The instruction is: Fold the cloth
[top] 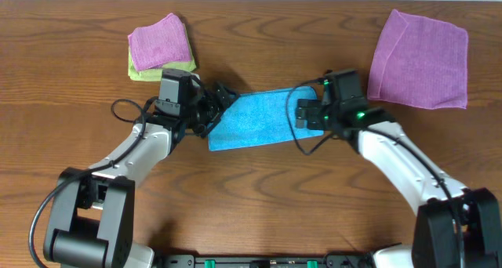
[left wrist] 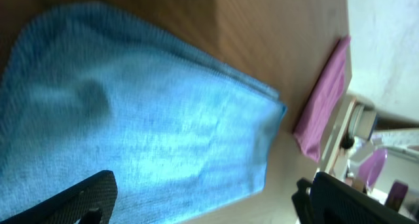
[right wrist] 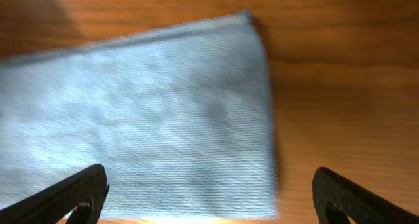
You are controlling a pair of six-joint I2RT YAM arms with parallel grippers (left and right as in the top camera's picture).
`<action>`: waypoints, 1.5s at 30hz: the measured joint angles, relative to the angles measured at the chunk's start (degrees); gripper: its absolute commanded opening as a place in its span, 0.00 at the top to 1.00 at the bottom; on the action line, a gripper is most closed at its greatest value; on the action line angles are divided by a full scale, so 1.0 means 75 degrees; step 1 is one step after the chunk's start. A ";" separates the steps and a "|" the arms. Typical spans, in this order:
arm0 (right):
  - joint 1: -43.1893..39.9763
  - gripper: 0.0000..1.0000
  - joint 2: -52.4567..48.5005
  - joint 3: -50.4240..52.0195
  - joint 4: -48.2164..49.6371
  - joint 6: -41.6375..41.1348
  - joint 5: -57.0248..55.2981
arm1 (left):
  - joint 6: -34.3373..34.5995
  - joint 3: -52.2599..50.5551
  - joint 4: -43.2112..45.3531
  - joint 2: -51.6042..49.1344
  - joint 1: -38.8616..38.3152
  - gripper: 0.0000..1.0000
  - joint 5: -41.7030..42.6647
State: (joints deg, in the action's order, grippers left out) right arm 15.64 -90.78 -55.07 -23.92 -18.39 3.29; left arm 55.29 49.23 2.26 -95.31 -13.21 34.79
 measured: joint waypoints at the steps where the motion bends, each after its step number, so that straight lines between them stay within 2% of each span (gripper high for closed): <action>1: -0.0172 0.01 -0.0012 -0.0023 -0.0061 0.0242 0.0154 | -0.0003 0.0000 -0.0070 0.0000 -0.0035 0.05 0.0026; 6: -0.1105 0.01 -0.0831 -0.0198 0.0230 0.1253 0.1536 | 0.0035 0.0000 0.0035 -0.0044 -0.0490 0.05 -0.0082; 13: -0.1040 0.01 -0.1979 -0.0592 0.0280 0.1690 0.2594 | 0.0326 0.0003 0.0195 -0.0956 -0.0761 0.05 -0.0134; 14: -0.1008 0.01 -0.2008 -0.0597 0.0291 0.1728 0.2637 | 0.0379 0.0023 0.0248 -0.1029 -0.0743 0.55 -0.0079; 15: -0.0997 0.01 -0.2008 -0.0618 0.0286 0.1737 0.2690 | 0.0428 0.0050 0.0251 -0.1037 -0.0740 0.94 -0.0137; 23: -0.0947 0.02 -0.2008 -0.0667 0.0256 0.1760 0.2690 | 0.0635 0.0052 0.0093 -0.1367 -0.0901 0.94 -0.0930; 25: -0.0947 0.11 -0.2008 -0.0667 0.0251 0.1786 0.2681 | 0.0659 0.0052 0.0093 -0.1367 -0.0950 0.94 -0.1110; 27: -0.0933 0.25 -0.2008 -0.0667 0.0195 0.1789 0.2672 | 0.0697 0.0052 0.0067 -0.1367 -0.0991 0.94 -0.1250; 28: -0.0927 0.28 -0.2008 -0.0667 0.0172 0.1839 0.2664 | 0.0714 0.0052 0.0067 -0.1367 -0.1003 0.94 -0.1291; 33: -0.0825 0.27 -0.2124 -0.0670 0.0070 0.1824 0.2652 | 0.0828 0.0055 0.0050 -0.1367 -0.1011 0.94 -0.1326; 37: -0.0804 0.31 -0.2340 -0.0860 0.0105 0.1856 0.2713 | 0.0833 0.0055 0.0047 -0.1367 -0.1011 0.94 -0.1326; 39: -0.0801 0.28 -0.2363 -0.0889 0.0105 0.1856 0.2696 | 0.0839 0.0055 0.0047 -0.1364 -0.1011 0.94 -0.1326; 40: -0.0801 0.18 -0.2369 -0.0895 0.0102 0.1851 0.2669 | 0.0842 0.0055 0.0047 -0.1367 -0.1011 0.94 -0.1323; 41: -0.0799 0.14 -0.2369 -0.0898 0.0108 0.1845 0.2672 | 0.0851 0.0055 0.0047 -0.1364 -0.1011 0.94 -0.1323; 45: -0.0737 0.08 -0.2361 -0.1011 -0.0050 0.1918 0.2471 | 0.0857 0.0055 0.0044 -0.1367 -0.1011 0.94 -0.1320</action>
State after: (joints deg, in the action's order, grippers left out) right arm 10.11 -108.49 -62.65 -24.29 -4.01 21.82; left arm 61.71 49.65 2.59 -105.56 -20.80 24.88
